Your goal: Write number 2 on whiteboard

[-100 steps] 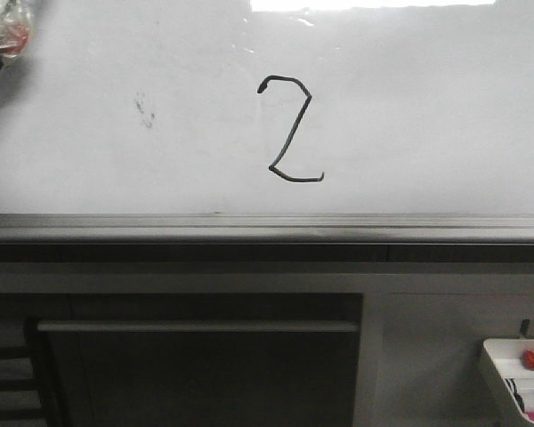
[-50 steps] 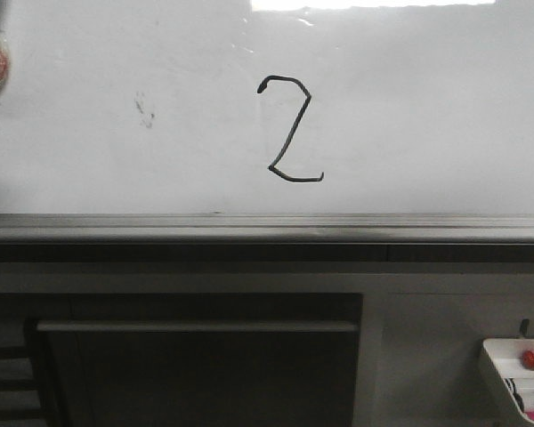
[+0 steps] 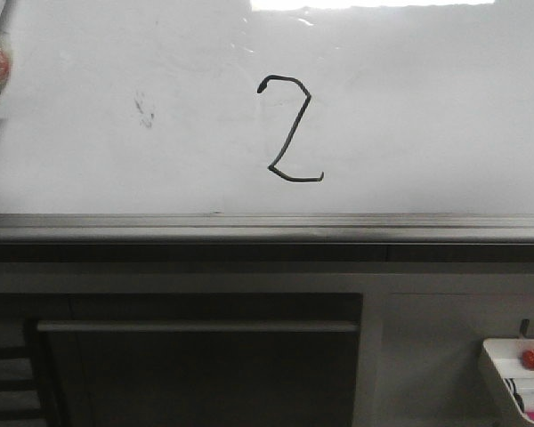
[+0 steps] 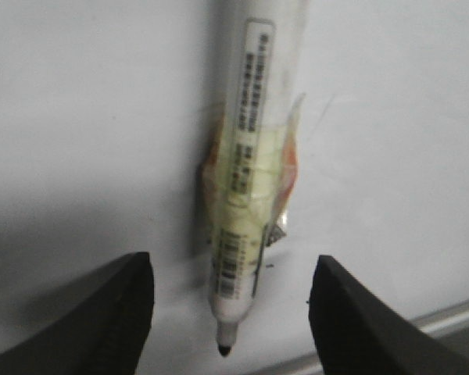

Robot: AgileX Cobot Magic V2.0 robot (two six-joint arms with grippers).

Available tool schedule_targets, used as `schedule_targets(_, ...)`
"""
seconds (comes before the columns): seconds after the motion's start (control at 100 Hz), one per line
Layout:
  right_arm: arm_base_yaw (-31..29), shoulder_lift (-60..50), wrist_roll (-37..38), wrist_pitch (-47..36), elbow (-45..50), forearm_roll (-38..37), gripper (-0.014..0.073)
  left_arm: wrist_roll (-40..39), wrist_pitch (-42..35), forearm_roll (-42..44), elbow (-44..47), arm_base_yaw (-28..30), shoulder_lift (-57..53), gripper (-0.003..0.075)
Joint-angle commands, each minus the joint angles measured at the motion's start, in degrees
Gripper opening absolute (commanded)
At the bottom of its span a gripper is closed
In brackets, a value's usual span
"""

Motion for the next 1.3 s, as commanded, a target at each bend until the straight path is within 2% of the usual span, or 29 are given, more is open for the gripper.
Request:
schedule_targets(0.0,-0.4,-1.81,8.49,-2.4,-0.38,-6.57,0.0385,-3.05,3.57,2.83,-3.91,0.13,-3.82,0.0403)
schedule_targets(0.16,-3.11,-5.65,22.92,-6.38,7.11,-14.82,0.0385,-15.97,17.76,18.2,-8.95,0.13,-7.91,0.0375)
schedule_targets(0.22,-5.08,-8.05,25.53,-9.55,11.15,-16.5,0.0385,-20.17,21.67,23.72,-9.89,0.13,-10.13,0.0368)
schedule_targets(0.3,-7.82,-11.26,27.45,-13.7,15.78,-16.83,0.0385,-24.78,22.98,28.57,-9.34,0.13,-13.21,0.0368)
schedule_targets(0.45,-12.61,-18.15,28.99,-20.03,23.45,-16.72,0.0385,-25.06,15.65,27.81,-4.25,0.13,-22.03,0.0368)
schedule_targets(0.58,-12.79,-23.98,28.99,-26.02,29.01,-16.62,0.0362,-25.06,7.01,28.49,2.29,0.13,-29.7,0.0367)
schedule_targets(0.65,-12.79,-27.65,28.0,-28.78,31.69,-16.62,0.0302,-25.06,3.2,28.01,6.47,0.13,-33.75,0.0367)
schedule_targets(0.78,-12.79,-34.51,25.64,-33.6,36.25,-16.62,0.0124,-25.19,-4.03,24.85,13.98,0.13,-39.46,0.0355)
schedule_targets(0.85,-12.79,-37.67,23.06,-34.87,37.91,-16.62,0.0022,-25.19,-7.92,21.76,17.7,0.13,-42.44,0.03)
schedule_targets(0.92,-12.79,-40.11,22.3,-34.87,38.72,-16.62,-0.0074,-25.19,-11.5,21.2,20.76,0.13,-44.42,0.0208)
schedule_targets(1.07,-12.79,-42.24,22.43,-33.75,39.26,-18.19,-0.0072,-25.19,-16.1,19.53,25.22,0.13,-46.19,-0.0018)
schedule_targets(1.15,-12.79,-42.24,22.43,-31.8,39.26,-19.37,-0.0072,-25.19,-14.89,15.73,25.63,0.13,-46.19,-0.0018)
schedule_targets(1.29,-12.79,-42.24,22.43,-30.35,39.26,-19.37,-0.0072,-25.32,-14.34,14.48,26.27,0.13,-46.08,-0.0018)
